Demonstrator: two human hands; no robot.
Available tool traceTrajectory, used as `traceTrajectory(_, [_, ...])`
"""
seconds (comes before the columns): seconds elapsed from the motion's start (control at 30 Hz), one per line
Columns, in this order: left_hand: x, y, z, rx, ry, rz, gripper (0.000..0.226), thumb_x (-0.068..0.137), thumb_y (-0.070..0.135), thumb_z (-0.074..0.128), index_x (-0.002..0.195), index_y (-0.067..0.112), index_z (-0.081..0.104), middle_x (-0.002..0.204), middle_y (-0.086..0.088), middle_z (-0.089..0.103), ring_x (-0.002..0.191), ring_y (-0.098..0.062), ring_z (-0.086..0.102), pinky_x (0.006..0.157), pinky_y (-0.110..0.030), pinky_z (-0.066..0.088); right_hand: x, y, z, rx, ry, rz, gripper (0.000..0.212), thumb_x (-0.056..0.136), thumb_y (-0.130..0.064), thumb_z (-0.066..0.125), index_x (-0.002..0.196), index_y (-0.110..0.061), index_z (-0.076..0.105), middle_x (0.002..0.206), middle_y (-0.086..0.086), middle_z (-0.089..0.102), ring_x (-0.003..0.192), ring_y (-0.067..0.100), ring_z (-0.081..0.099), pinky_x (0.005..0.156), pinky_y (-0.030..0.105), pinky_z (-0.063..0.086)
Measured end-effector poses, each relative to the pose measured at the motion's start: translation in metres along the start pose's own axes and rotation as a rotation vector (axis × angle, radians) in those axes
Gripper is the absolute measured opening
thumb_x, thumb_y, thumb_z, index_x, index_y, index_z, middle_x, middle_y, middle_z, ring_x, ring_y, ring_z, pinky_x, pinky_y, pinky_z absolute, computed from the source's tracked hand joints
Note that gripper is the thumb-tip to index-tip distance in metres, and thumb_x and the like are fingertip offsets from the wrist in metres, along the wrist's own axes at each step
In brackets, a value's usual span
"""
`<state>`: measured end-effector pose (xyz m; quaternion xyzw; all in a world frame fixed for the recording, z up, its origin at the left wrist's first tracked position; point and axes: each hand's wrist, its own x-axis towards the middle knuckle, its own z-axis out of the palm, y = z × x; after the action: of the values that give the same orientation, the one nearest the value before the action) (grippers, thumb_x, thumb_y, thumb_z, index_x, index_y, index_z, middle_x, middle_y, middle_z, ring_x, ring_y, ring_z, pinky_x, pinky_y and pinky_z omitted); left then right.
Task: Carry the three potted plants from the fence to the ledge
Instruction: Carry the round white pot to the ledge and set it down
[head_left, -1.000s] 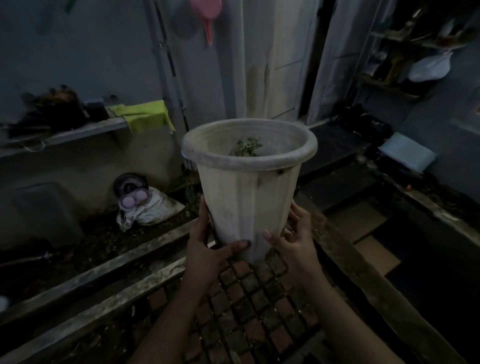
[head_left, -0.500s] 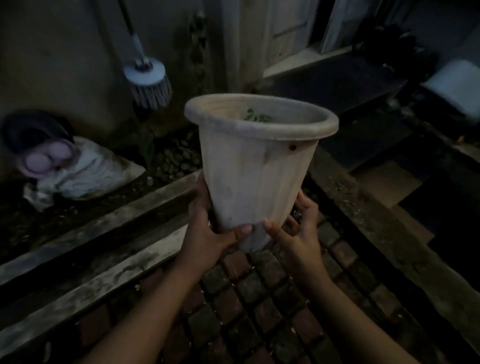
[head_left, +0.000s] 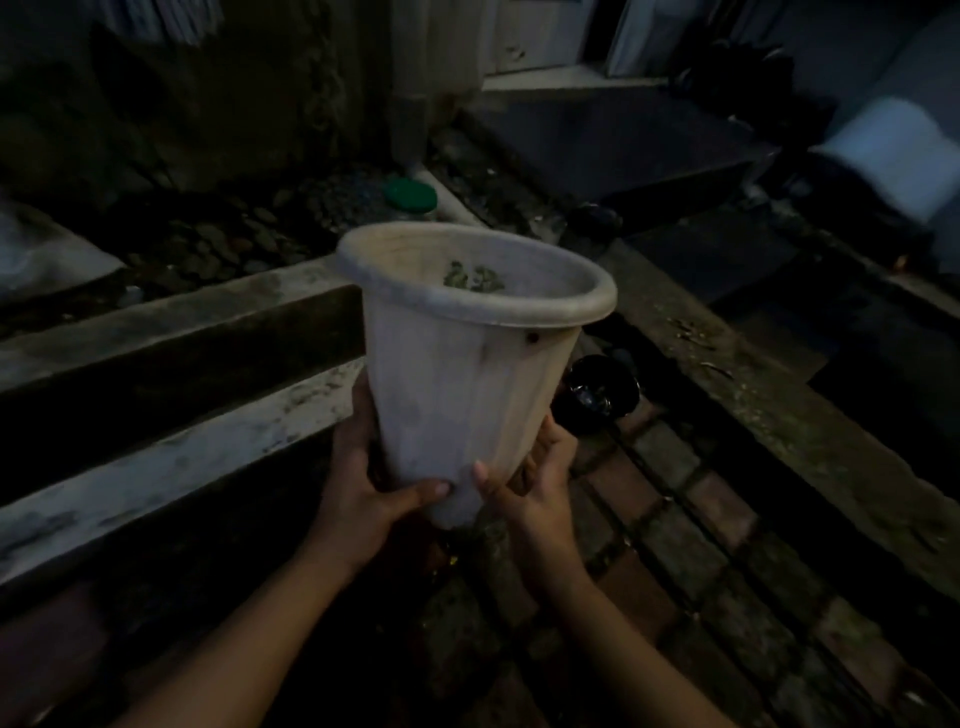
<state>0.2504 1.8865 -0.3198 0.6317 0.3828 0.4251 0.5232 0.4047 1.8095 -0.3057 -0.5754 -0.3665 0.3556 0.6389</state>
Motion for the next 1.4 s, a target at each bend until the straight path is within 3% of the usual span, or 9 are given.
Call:
traceTrajectory(0.13, [0.014, -0.023, 0.009, 0.027, -0.021, 0.019, 0.118, 0.049, 0.048, 0.090, 0.139, 0.073, 0.018, 0.144, 0.045, 0.034, 0.139, 0.009, 0.036, 0.109, -0.027, 0.040, 0.016, 0.027, -0.012, 0.002, 0.025, -0.027, 0.085, 0.064, -0.025, 0.082, 0.133, -0.022, 0.031, 0.131, -0.012, 0.051, 0.111, -0.010, 0.061, 0.088, 0.017, 0.053])
traceTrajectory(0.27, [0.016, -0.028, 0.004, 0.056, -0.001, -0.012, 0.121, 0.051, 0.040, 0.095, 0.145, 0.066, 0.023, 0.147, 0.035, 0.036, 0.142, -0.005, 0.036, 0.112, -0.049, 0.042, 0.022, 0.037, -0.012, 0.019, 0.016, -0.029, 0.095, 0.060, -0.039, 0.081, 0.137, -0.017, 0.028, 0.134, -0.010, 0.051, 0.114, -0.008, 0.059, 0.090, 0.020, 0.054])
traceTrajectory(0.43, [0.014, -0.028, -0.002, 0.097, 0.084, -0.058, 0.125, 0.052, 0.023, 0.099, 0.149, 0.055, 0.026, 0.154, 0.016, 0.043, 0.143, -0.011, 0.039, 0.113, -0.047, 0.042, 0.034, 0.046, -0.004, -0.009, -0.004, -0.013, 0.097, 0.058, -0.042, 0.082, 0.136, -0.020, 0.029, 0.134, -0.010, 0.050, 0.117, -0.004, 0.058, 0.092, 0.023, 0.054])
traceTrajectory(0.67, [0.007, -0.035, 0.003, 0.060, 0.123, -0.100, 0.122, 0.053, 0.020, 0.099, 0.126, 0.082, 0.024, 0.157, 0.015, 0.041, 0.145, -0.012, 0.037, 0.112, -0.048, 0.044, 0.035, 0.063, -0.013, -0.051, -0.006, -0.019, 0.092, 0.058, -0.040, 0.083, 0.132, -0.023, 0.032, 0.134, -0.013, 0.049, 0.121, 0.003, 0.056, 0.088, 0.022, 0.054])
traceTrajectory(0.87, [0.000, -0.042, 0.013, 0.016, 0.122, -0.142, 0.119, 0.053, 0.002, 0.095, 0.152, 0.031, 0.038, 0.152, 0.011, 0.048, 0.144, -0.013, 0.039, 0.113, -0.044, 0.043, 0.026, 0.076, -0.023, -0.144, -0.020, -0.002, 0.083, 0.067, -0.037, 0.083, 0.131, -0.030, 0.031, 0.139, -0.013, 0.045, 0.128, 0.003, 0.052, 0.102, 0.033, 0.052])
traceTrajectory(0.97, [-0.002, -0.044, 0.018, 0.015, 0.115, -0.147, 0.116, 0.054, -0.006, 0.092, 0.152, 0.027, 0.039, 0.149, 0.009, 0.050, 0.142, -0.012, 0.041, 0.111, -0.040, 0.045, 0.022, 0.086, -0.028, -0.175, -0.009, -0.017, 0.084, 0.071, -0.028, 0.082, 0.134, -0.014, 0.028, 0.139, -0.006, 0.048, 0.129, 0.009, 0.053, 0.104, 0.039, 0.051])
traceTrajectory(1.1, [0.001, -0.046, 0.021, 0.049, 0.087, -0.130, 0.117, 0.058, -0.010, 0.089, 0.155, 0.025, 0.033, 0.152, 0.008, 0.046, 0.141, -0.008, 0.038, 0.101, -0.011, 0.045, 0.020, 0.088, -0.031, -0.182, -0.044, -0.045, 0.087, 0.077, -0.031, 0.081, 0.137, -0.010, 0.021, 0.144, -0.001, 0.043, 0.134, 0.006, 0.049, 0.107, 0.037, 0.049])
traceTrajectory(1.2, [0.001, -0.048, 0.019, 0.074, 0.077, -0.147, 0.118, 0.061, -0.008, 0.088, 0.156, 0.030, 0.030, 0.149, 0.014, 0.046, 0.140, -0.006, 0.039, 0.107, -0.023, 0.042, 0.021, 0.084, -0.029, -0.197, -0.043, -0.058, 0.095, 0.076, -0.049, 0.080, 0.143, -0.017, 0.021, 0.150, 0.008, 0.038, 0.139, 0.012, 0.045, 0.108, 0.039, 0.047])
traceTrajectory(1.4, [-0.007, -0.058, 0.020, 0.136, 0.118, -0.194, 0.112, 0.065, 0.001, 0.088, 0.156, 0.032, 0.031, 0.148, 0.008, 0.054, 0.138, -0.010, 0.046, 0.110, -0.031, 0.044, 0.022, 0.098, -0.035, -0.298, -0.034, -0.125, 0.090, 0.078, -0.021, 0.080, 0.146, -0.020, 0.022, 0.154, 0.015, 0.033, 0.143, 0.027, 0.040, 0.109, 0.059, 0.042])
